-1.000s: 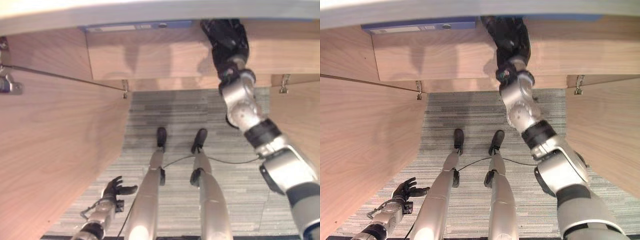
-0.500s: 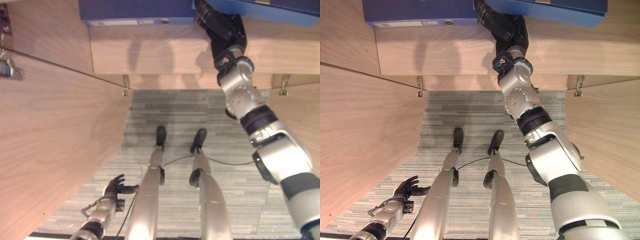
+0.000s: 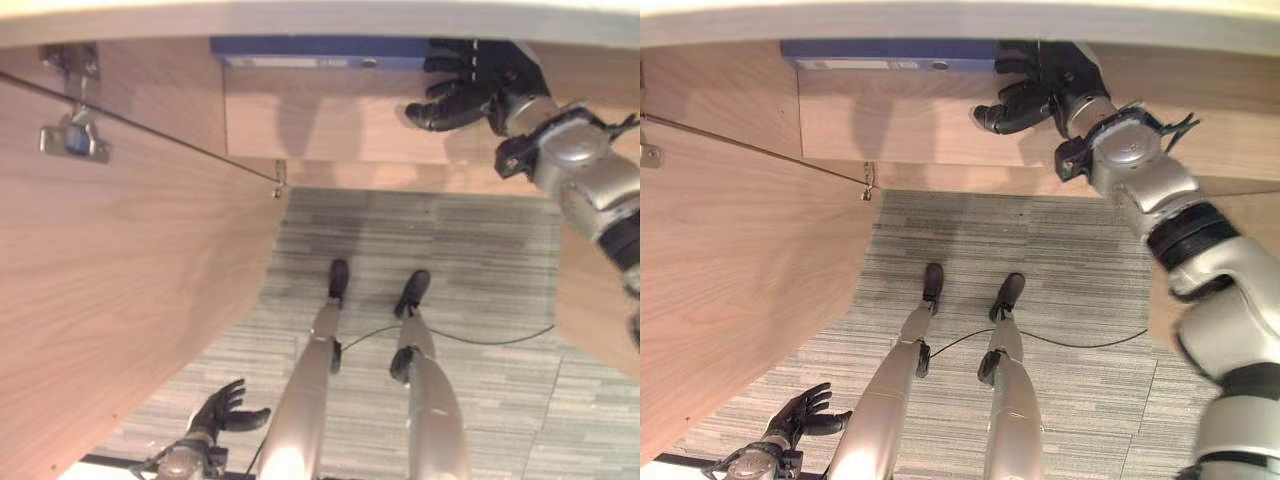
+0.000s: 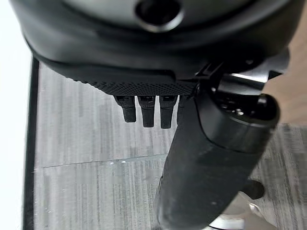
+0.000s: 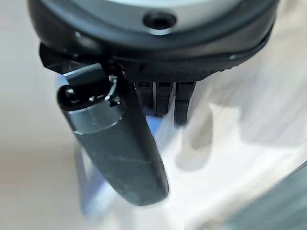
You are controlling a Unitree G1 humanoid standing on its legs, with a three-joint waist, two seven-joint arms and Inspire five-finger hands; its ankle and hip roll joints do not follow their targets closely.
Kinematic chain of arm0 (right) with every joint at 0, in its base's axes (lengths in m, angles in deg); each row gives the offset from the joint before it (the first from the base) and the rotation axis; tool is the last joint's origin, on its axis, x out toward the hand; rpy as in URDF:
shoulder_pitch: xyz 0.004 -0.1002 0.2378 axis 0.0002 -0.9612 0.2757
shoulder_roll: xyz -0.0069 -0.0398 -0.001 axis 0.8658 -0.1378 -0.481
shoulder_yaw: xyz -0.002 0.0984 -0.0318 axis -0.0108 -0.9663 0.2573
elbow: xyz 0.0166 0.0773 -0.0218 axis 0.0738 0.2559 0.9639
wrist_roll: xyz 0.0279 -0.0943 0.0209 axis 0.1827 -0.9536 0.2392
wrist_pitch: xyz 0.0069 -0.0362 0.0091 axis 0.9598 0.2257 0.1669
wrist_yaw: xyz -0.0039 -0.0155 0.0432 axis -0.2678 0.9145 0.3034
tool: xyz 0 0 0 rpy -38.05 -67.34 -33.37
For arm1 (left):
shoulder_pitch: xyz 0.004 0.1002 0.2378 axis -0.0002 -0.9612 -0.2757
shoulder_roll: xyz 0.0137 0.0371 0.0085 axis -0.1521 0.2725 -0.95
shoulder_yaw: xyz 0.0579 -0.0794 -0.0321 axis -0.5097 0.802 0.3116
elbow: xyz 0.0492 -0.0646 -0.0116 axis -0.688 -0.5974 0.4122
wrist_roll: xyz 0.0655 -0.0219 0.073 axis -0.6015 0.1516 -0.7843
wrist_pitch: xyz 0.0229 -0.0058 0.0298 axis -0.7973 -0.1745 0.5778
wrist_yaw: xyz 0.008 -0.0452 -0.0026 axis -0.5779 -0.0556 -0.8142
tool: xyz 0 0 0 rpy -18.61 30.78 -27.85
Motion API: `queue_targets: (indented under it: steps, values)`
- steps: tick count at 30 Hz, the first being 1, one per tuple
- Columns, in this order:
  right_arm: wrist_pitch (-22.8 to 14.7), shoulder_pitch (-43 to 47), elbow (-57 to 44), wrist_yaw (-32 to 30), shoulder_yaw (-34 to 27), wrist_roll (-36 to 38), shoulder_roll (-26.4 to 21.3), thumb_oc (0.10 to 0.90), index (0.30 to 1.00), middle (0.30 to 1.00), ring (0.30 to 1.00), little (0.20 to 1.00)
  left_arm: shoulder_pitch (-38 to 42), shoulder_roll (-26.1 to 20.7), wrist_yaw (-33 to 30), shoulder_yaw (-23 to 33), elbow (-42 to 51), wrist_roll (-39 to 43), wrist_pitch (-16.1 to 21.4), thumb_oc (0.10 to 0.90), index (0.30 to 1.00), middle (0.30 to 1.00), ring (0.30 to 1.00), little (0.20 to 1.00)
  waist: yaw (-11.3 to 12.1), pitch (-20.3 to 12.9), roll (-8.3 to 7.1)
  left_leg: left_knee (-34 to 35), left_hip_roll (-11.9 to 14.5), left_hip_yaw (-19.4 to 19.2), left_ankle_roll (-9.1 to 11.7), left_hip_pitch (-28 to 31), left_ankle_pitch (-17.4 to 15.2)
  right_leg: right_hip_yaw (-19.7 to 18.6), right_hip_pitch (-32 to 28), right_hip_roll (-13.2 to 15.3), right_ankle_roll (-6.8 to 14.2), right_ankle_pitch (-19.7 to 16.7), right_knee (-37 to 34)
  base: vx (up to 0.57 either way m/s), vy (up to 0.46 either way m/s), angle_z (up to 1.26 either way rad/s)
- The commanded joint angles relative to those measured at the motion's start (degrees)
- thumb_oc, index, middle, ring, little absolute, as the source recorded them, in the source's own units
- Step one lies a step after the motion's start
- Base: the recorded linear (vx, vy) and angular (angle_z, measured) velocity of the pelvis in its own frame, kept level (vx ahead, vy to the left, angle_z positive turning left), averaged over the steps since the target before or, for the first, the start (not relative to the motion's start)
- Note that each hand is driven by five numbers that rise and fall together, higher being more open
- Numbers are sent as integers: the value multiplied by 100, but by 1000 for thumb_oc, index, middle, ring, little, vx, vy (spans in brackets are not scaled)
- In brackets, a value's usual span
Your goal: Put the empty folder in the office cabinet
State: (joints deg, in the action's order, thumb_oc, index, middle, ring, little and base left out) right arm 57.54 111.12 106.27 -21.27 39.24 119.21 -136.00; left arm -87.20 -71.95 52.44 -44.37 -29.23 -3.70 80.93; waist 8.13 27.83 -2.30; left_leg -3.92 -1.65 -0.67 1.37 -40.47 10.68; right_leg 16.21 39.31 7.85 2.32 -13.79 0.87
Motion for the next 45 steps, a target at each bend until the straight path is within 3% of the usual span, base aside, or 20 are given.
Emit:
queue_targets:
  steps: [1, 6, 11, 13, 21, 27, 34, 40, 45]
  values:
    - [58, -349, -64, 620, 495, -139, -151, 800, 900, 900, 900, 900, -696, -217, 107, 164, -345, -330, 28, 800, 900, 900, 900, 900, 70, 196, -58, 16, -337, 289, -61, 292, -690, 166, 34, 178, 563, 291, 223, -9, -16, -9]
    - [-8, -151, -215, 730, 704, -94, -302, 800, 900, 900, 900, 900, -520, -100, 103, 266, -822, -430, 85, 800, 900, 900, 900, 900, 103, 196, -136, 14, -328, 277, -39, 346, -683, 167, -55, 176, 572, 280, 183, -2, -5, -1]
    - [32, 410, -241, 846, 1499, -1381, -426, 800, 900, 900, 900, 900, -380, -7, 71, 365, -1115, -477, 126, 800, 900, 900, 900, 900, 75, 196, -236, 24, -305, 251, -20, 378, -684, 172, -102, 165, 581, 272, 138, 0, 0, 0]
    - [56, 313, -490, 975, 1519, -1676, -460, 800, 900, 900, 900, 900, -309, -53, 67, 416, -1232, -560, 103, 800, 900, 900, 900, 900, 102, 196, -330, 22, -303, 248, -19, 432, -697, 173, -157, 160, 588, 274, 130, 0, 0, 0]
    - [194, -259, -730, 1307, 1404, -1773, -217, 800, 900, 900, 900, 900, -156, 82, 99, 524, -1382, -656, 110, 800, 900, 900, 900, 900, 126, 193, -265, -47, -306, 204, -27, 651, -777, 147, -447, 188, 596, 291, 95, 1, -3, 1]
    - [309, -573, -945, 1551, 1287, -2273, 40, 800, 900, 900, 900, 900, -85, 115, 131, 625, -1382, -670, 109, 800, 900, 900, 900, 900, 173, 166, -236, -132, -323, 140, -42, 898, -873, 105, -739, 193, 599, 315, 65, 0, 0, 0]
    - [369, -757, -897, 1677, 1102, -2321, 254, 800, 900, 900, 900, 900, -101, 155, 162, 728, -1461, -630, 113, 800, 900, 900, 900, 900, 177, 14, -267, -140, -310, 107, -37, 1058, -919, 75, -937, 153, 594, 314, -27, 8, -3, -1]
    - [550, -1157, -1169, 1944, 912, -1797, 501, 800, 900, 900, 900, 900, -87, 189, 241, 741, -1368, -663, 101, 800, 900, 900, 900, 900, 224, -41, -244, -171, -283, 94, -41, 1074, -948, 83, -972, 136, 569, 348, -43, 15, -6, -6]
    - [470, -1455, -1077, 1717, 578, -1649, 630, 800, 900, 900, 900, 900, -116, 248, 199, 764, -1289, -532, 120, 800, 900, 900, 900, 900, 250, -66, -255, -176, -266, 92, -37, 1088, -930, 108, -995, 130, 565, 367, -50, 4, -4, 2]
